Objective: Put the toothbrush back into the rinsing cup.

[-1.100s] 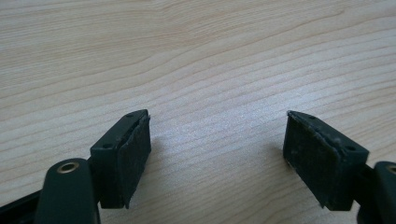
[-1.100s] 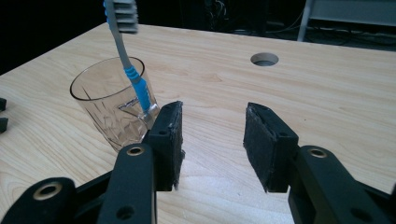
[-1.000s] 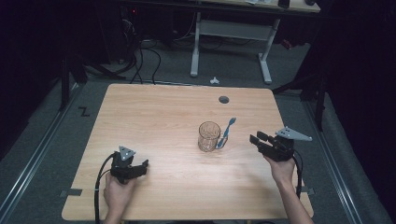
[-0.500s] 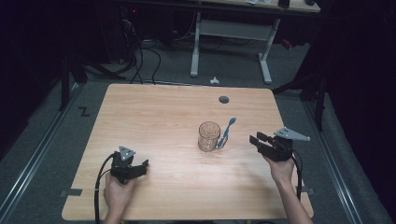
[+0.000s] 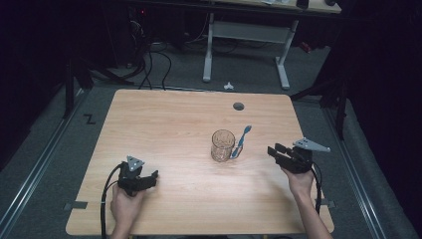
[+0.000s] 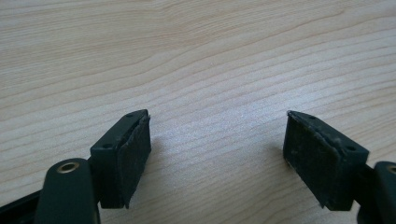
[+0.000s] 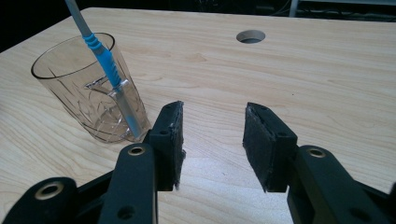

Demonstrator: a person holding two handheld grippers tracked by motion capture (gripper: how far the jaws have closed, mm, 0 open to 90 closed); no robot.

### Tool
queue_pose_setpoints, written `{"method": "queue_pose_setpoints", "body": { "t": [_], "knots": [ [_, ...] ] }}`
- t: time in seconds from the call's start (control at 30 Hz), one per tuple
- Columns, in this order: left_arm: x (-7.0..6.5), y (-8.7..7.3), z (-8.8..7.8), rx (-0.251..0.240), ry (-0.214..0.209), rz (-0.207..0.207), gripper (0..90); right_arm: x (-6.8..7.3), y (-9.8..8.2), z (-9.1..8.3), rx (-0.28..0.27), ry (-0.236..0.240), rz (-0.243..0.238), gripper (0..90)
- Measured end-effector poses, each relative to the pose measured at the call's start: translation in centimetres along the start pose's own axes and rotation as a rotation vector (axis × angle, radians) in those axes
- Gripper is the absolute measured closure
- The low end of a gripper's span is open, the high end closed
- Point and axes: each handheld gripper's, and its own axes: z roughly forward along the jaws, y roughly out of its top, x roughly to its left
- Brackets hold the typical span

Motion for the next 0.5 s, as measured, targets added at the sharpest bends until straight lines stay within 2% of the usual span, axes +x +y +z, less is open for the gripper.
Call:
{"method": "queue_pose_setpoints", "body": {
  "t": [0.5],
  "knots": [
    [0.0, 0.0, 0.0, 0.0, 0.0, 0.0, 23.7, -0.4, -0.3, 1.1, 0.025, -0.009, 0.019, 57.9]
  ]
}}
